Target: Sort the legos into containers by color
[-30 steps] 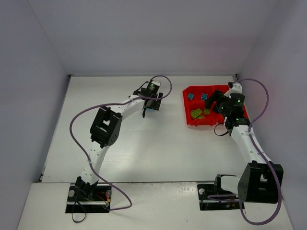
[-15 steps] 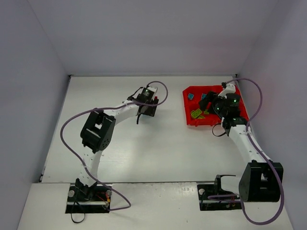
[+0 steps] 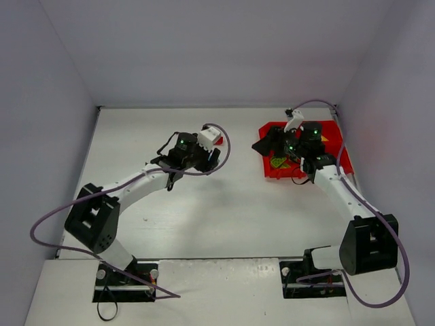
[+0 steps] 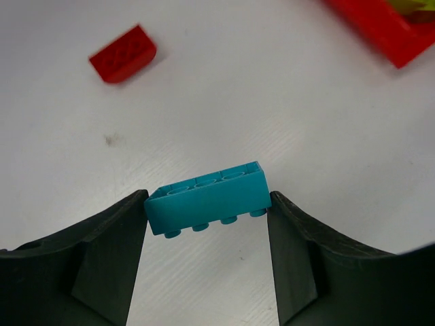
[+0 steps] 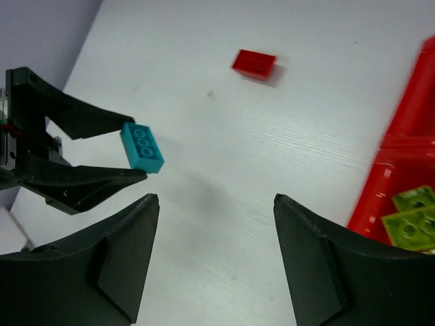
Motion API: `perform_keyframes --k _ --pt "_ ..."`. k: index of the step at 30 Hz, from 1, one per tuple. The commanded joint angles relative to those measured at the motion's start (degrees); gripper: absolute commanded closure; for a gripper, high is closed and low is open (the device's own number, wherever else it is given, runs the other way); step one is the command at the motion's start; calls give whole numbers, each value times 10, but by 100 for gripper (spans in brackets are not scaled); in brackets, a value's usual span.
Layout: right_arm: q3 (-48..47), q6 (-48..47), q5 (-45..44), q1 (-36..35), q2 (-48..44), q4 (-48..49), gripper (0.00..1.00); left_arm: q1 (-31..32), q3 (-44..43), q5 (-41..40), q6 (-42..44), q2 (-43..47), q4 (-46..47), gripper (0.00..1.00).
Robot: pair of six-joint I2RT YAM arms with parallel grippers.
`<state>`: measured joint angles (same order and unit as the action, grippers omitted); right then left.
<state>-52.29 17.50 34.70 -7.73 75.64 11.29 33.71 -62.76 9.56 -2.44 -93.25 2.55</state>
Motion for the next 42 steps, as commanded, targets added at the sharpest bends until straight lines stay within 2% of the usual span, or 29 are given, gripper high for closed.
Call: perform_keyframes --k 1,4,10,21,23,26,27,29,30,33,35,37,38,42 --pt "-54 29 81 -33 7 24 35 12 7 92 125 70 90 66" --pt "-76 53 112 -71 35 26 35 18 22 133 188 101 93 66" --pt "-108 74 119 -129 69 35 33 26 51 152 245 146 127 66" --pt "-127 89 115 -176 125 47 33 36 55 155 279 178 133 66" --pt "-127 91 119 -182 136 53 35 40 57 155 285 182 133 66" --pt "-129 96 129 -187 144 61 44 43 61 152 286 185 136 66" --pt "-129 96 131 -188 146 63 53 43 61 151 286 184 135 66" --pt "-131 94 131 -188 147 66 65 43 62 149 285 182 134 66" --pt "-131 91 129 -188 146 66 78 43 61 145 284 180 134 66" --pt "-129 82 111 -184 138 64 100 43 59 119 265 170 136 64" --pt "-130 69 99 -179 134 57 100 43 54 100 236 163 137 59" --pt "-132 55 64 -163 130 40 100 43 48 55 188 161 138 51" --pt "-134 37 47 -156 126 33 100 43 38 40 175 162 124 34" --pt "-145 -4 -68 -104 123 2 100 42 4 -61 104 163 57 27"
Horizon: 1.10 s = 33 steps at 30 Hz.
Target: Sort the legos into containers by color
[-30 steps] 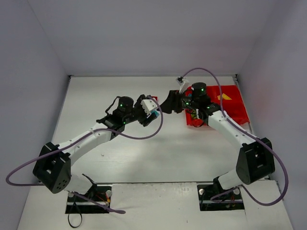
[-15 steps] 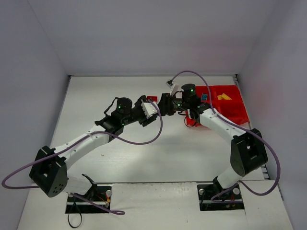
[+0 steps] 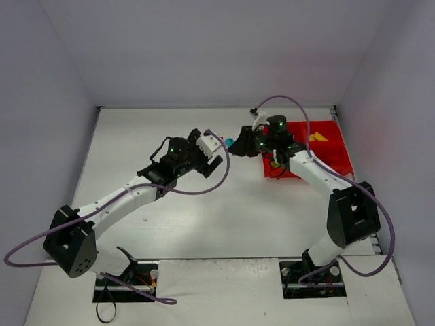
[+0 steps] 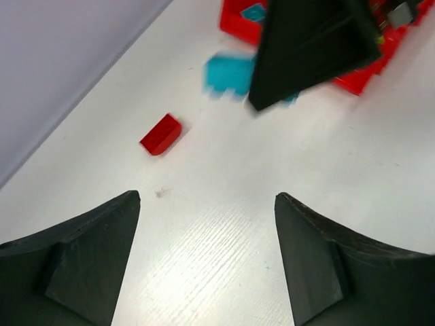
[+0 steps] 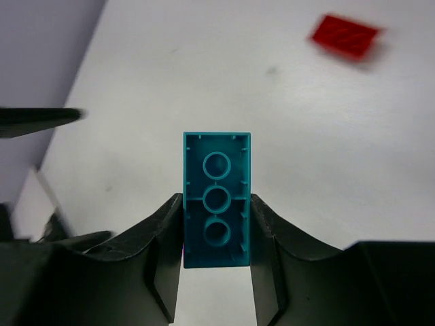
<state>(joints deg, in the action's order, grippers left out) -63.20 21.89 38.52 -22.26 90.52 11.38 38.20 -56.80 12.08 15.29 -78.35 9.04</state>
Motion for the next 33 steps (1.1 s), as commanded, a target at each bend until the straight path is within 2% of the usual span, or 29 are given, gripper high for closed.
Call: perform_keyframes --k 1,3,4,5,8,11,12,16,18,20,23,27,29,33 --pt "-39 -56 -161 63 -26 -2 100 -4 -65 -117 -99 14 -26 26" --pt "-46 -78 -236 80 -21 -3 99 -5 -94 -165 -134 12 -88 23" --pt "-51 -83 -276 91 -11 -3 99 -8 -107 -210 -181 11 -124 22" --pt "-56 -91 -343 95 -3 -2 99 -8 -122 -229 -200 7 -186 21" --pt "-92 -115 -417 114 44 -3 97 -22 -175 -277 -250 -1 -293 20" --pt "-135 -127 -434 132 93 -4 86 -52 -193 -267 -279 8 -340 20" --pt "-155 -131 -447 135 118 -7 79 -63 -188 -244 -292 13 -343 20" --pt "-199 -136 -469 147 166 -27 64 -115 -160 -195 -313 38 -328 20" --pt "-208 -139 -477 148 176 -31 48 -132 -140 -181 -317 43 -314 19" --pt "-219 -142 -478 148 185 -33 34 -139 -139 -173 -320 39 -314 20" --pt "-227 -151 -450 145 184 -33 24 -152 -147 -166 -324 33 -325 20" --pt "-227 -189 -399 107 164 -19 23 -175 -138 -152 -337 34 -316 20" --pt "-228 -211 -331 90 163 -11 22 -182 -137 -152 -338 31 -316 19" --pt "-269 -319 -238 43 204 -21 18 -183 -136 -149 -337 27 -318 20"
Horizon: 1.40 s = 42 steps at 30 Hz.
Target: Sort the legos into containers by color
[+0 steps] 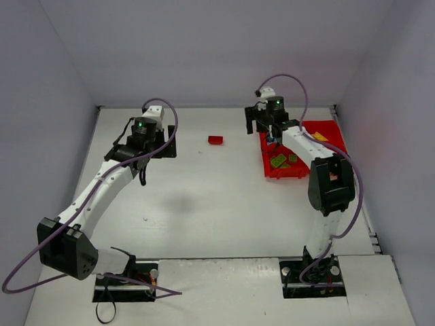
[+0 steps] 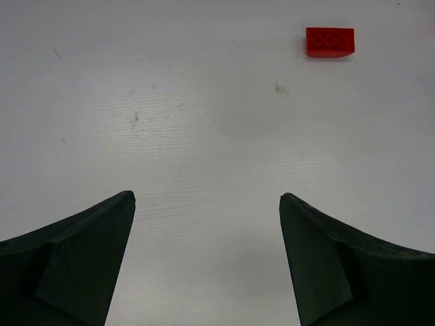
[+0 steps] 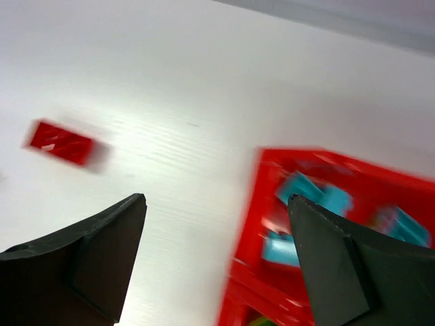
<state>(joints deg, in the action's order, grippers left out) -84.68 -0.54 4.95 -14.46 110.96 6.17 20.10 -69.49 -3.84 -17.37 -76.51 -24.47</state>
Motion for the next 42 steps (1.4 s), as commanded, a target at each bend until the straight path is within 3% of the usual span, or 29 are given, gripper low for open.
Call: perform_keyframes --k 1,9,20,25,29,30,32,33,35,40,42 --pt "-65 -113 116 -46 12 24 18 -1 -8 12 -11 8 18 20" --pt "-204 -222 271 -56 141 -42 16 -1 -6 33 -11 -7 20 20" --pt "-324 -336 277 -100 264 -128 17 -2 -12 50 -10 -18 16 20" --pt "-354 -343 276 -115 300 -137 23 -2 -12 52 -9 -22 13 20" --pt "-361 -338 267 -118 319 -139 44 -2 -13 53 -9 -25 12 19" --pt "-360 -337 262 -118 320 -140 59 -2 -13 54 -9 -25 13 19" --pt "-358 -337 245 -120 319 -140 75 -2 -13 56 -9 -24 12 20" --pt "-353 -336 240 -120 315 -140 88 -2 -13 56 -9 -23 12 20" --pt "-348 -331 212 -124 296 -140 100 -2 -13 58 -10 -22 12 20" --pt "-286 -288 126 -122 211 -110 100 -2 -13 61 -11 -21 12 20" --pt "-237 -250 70 -110 134 -68 100 -2 -14 60 -10 -20 12 20"
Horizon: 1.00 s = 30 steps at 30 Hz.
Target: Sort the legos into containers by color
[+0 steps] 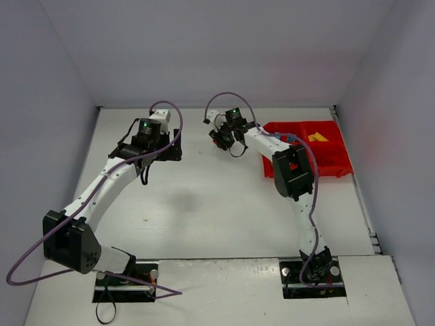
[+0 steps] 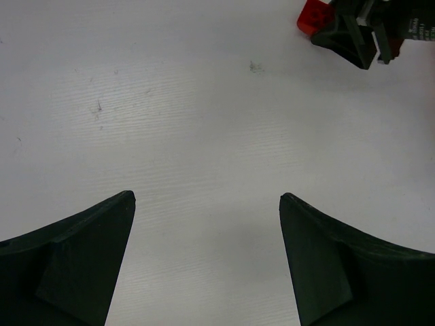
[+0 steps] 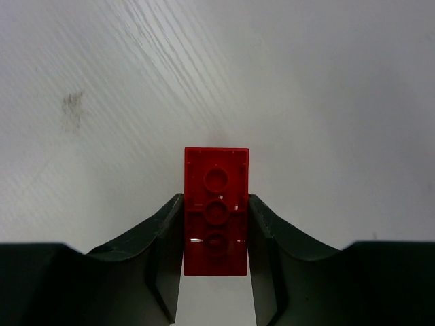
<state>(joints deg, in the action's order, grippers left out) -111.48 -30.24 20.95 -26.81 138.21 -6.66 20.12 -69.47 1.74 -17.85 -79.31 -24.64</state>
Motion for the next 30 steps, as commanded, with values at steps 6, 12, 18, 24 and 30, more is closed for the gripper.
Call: perform_keyframes --k 6,12,18,24,30 --pt "242 202 -186 102 -356 133 100 -3 -15 6 -6 14 13 20" --pt "403 306 -308 218 -506 137 100 -3 -14 4 -5 21 15 20" --pt "470 384 -305 337 -557 139 100 -3 -15 0 -2 21 9 20" --pt "470 407 -269 392 -500 147 99 -3 -14 3 -2 36 13 20" --pt "459 425 -221 400 -455 147 77 -4 -11 4 1 41 14 20"
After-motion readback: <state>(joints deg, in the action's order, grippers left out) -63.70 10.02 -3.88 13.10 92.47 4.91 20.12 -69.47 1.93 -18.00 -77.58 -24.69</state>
